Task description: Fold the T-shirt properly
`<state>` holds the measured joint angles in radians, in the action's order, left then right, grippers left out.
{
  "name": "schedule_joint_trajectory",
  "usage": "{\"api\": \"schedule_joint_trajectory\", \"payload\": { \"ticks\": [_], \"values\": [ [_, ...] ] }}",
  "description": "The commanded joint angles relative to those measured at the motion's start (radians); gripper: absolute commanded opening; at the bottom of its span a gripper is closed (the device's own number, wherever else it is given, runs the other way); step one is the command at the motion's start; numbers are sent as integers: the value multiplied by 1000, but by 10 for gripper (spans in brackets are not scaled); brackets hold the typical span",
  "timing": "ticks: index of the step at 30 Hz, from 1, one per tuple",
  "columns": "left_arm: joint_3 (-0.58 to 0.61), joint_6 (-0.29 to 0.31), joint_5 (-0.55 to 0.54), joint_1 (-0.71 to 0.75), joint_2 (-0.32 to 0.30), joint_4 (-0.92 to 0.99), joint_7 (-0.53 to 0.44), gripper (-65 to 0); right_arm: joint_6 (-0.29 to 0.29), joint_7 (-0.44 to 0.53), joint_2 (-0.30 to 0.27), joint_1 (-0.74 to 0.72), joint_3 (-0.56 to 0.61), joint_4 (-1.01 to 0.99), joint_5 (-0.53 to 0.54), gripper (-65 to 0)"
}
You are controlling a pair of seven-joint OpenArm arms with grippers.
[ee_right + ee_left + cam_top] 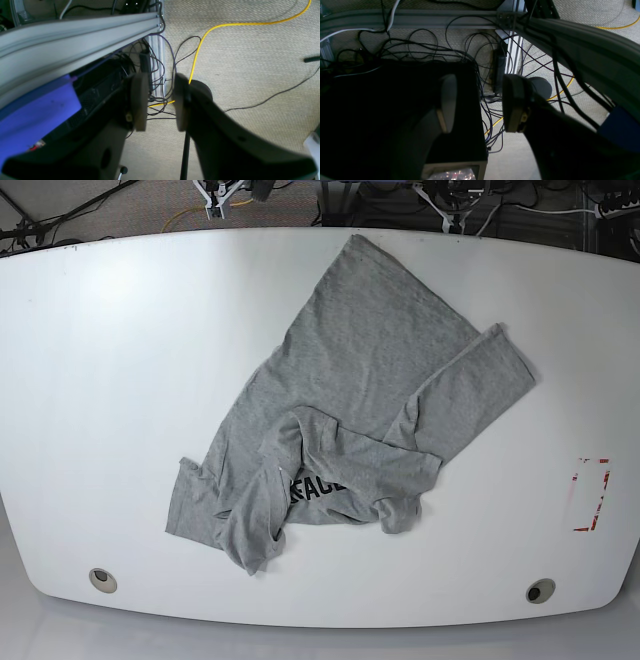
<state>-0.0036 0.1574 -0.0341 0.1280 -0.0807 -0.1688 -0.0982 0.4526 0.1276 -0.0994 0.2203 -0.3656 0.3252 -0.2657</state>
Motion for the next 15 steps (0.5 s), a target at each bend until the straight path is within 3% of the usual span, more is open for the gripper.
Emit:
{"api": "schedule_joint_trajectory", "payload": {
  "ticks": [1,15],
  "values": [
    [9,-1,17,-16,0,25,4,-375,7,0,1,-13,3,-23,4,-481],
    [1,1,3,19,-9,-5,-7,-383,1,4,11,-17,1,1,-4,-480]
  ]
}}
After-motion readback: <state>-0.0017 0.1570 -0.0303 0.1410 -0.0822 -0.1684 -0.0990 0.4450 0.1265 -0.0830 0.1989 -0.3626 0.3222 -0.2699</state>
